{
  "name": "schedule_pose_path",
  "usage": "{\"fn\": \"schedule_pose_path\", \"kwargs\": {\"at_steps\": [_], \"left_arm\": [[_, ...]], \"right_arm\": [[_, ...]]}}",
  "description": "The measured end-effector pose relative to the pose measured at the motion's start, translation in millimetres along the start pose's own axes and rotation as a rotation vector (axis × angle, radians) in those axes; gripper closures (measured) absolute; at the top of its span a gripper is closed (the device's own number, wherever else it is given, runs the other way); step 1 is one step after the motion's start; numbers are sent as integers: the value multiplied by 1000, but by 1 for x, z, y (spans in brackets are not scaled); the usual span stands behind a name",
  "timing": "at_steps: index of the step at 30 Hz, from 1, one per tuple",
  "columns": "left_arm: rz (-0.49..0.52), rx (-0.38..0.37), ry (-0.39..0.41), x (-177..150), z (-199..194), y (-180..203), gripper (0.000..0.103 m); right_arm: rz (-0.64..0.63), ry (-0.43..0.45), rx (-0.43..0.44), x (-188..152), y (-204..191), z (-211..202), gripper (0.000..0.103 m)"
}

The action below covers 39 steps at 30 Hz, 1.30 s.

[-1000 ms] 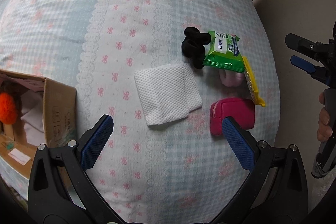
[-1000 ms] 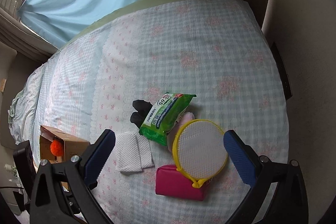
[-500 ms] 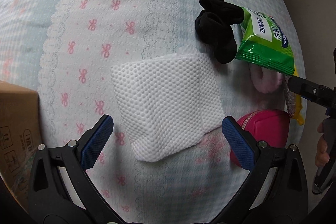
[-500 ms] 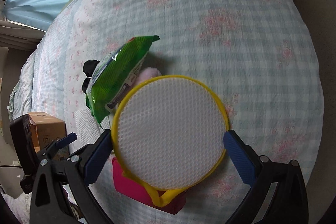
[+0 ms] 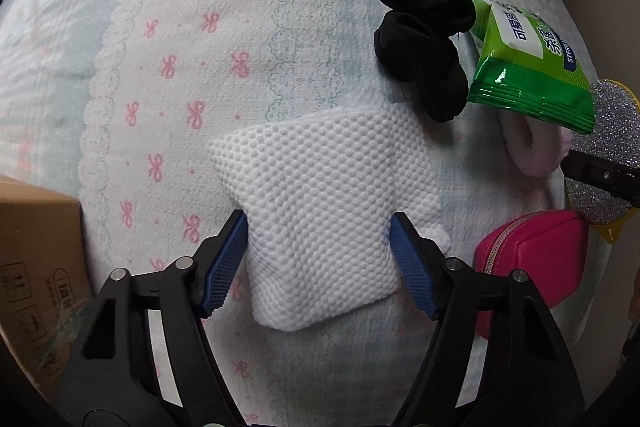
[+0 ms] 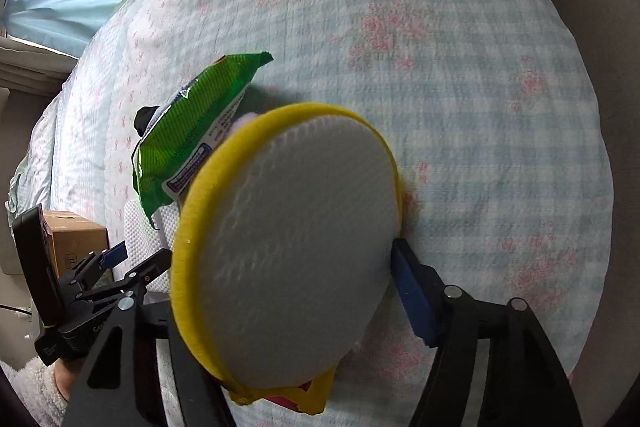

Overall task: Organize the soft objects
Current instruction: 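Grasp the white mesh pad with the left tool while the right tool grasps the glitter sponge, then carry the mesh pad and glitter sponge over the box and release them inside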

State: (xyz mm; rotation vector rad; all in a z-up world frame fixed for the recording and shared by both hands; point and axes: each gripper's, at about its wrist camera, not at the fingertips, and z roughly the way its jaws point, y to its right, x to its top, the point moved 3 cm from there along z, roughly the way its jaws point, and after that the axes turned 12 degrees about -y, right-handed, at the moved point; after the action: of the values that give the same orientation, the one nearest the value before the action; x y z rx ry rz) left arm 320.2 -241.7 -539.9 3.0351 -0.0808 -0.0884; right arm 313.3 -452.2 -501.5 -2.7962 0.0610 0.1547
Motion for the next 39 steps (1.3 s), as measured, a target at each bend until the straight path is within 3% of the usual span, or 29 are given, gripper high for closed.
{"fn": "schedule_pose_path", "kwargs": {"at_steps": [2,4,7,10,20,26,39], "left_arm": [[0,-7,9,1,-2,-1,58],[7,-21,15,1,-6,-2,72],[15,-36,22,2,-10,0,82],[19,-54,26,4,-12,2,84],[31,-73,69,-3,-40,-12,85],[43,-93,124,-36,-79,-22,85],[71,-160,298,-86,-211,-31,85]], "right_arm": [[12,-1,7,-2,3,-2,62],[22,-1,5,-3,4,-3,70],[23,10,-14,-4,2,-6,77],[32,16,-10,-3,-2,-7,87],[35,67,-31,-16,-18,-34,88],[17,116,-61,-36,-35,-70,88],[-47,266,-80,-106,-124,-167,88]]}}
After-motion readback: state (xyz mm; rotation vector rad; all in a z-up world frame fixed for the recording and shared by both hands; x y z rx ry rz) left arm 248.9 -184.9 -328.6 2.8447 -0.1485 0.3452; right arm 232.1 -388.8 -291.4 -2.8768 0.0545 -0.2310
